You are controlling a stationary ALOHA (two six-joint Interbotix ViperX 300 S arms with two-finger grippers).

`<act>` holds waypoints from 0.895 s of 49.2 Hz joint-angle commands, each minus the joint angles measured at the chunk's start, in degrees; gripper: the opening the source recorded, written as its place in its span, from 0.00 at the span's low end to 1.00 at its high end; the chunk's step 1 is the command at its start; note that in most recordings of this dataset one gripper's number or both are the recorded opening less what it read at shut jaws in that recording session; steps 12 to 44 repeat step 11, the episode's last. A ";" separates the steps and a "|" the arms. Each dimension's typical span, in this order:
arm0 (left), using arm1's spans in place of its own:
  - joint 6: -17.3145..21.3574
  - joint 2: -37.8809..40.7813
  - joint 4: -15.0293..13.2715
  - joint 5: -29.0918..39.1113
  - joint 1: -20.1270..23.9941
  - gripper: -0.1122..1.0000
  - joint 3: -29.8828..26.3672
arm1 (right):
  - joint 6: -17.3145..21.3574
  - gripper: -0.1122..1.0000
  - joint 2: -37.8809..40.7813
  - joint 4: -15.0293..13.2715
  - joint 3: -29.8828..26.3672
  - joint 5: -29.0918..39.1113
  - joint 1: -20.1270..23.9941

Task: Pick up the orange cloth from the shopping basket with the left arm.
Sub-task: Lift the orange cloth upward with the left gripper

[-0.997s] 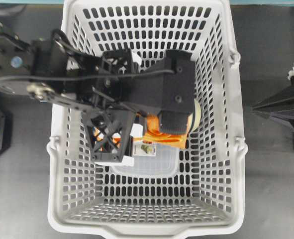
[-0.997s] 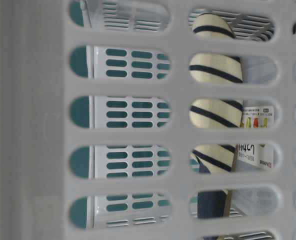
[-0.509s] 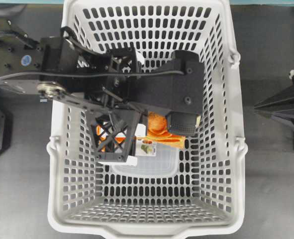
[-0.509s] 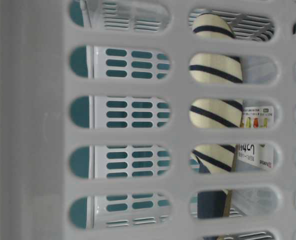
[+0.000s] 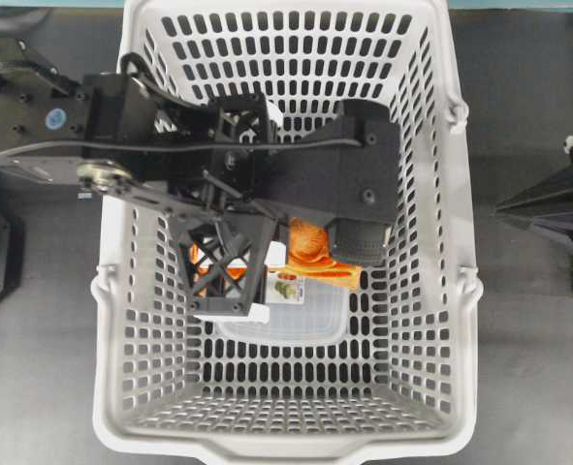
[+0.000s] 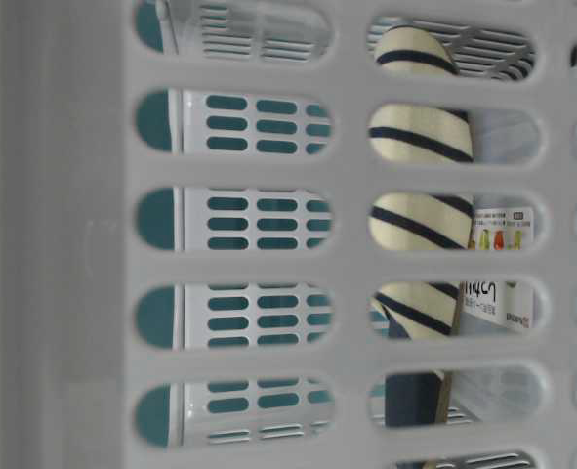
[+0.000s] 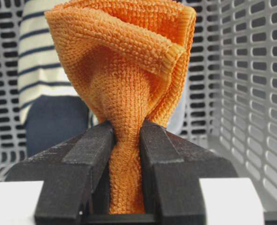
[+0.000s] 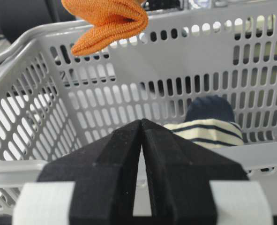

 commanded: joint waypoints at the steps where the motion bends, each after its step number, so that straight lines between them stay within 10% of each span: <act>1: -0.09 -0.88 0.18 -0.18 0.09 0.22 -1.14 | 0.09 0.09 0.26 0.26 -0.53 -0.62 0.18; 44: -0.18 -0.53 0.18 -0.26 0.09 0.22 -1.14 | 0.35 0.09 0.09 0.26 -0.53 -0.79 0.09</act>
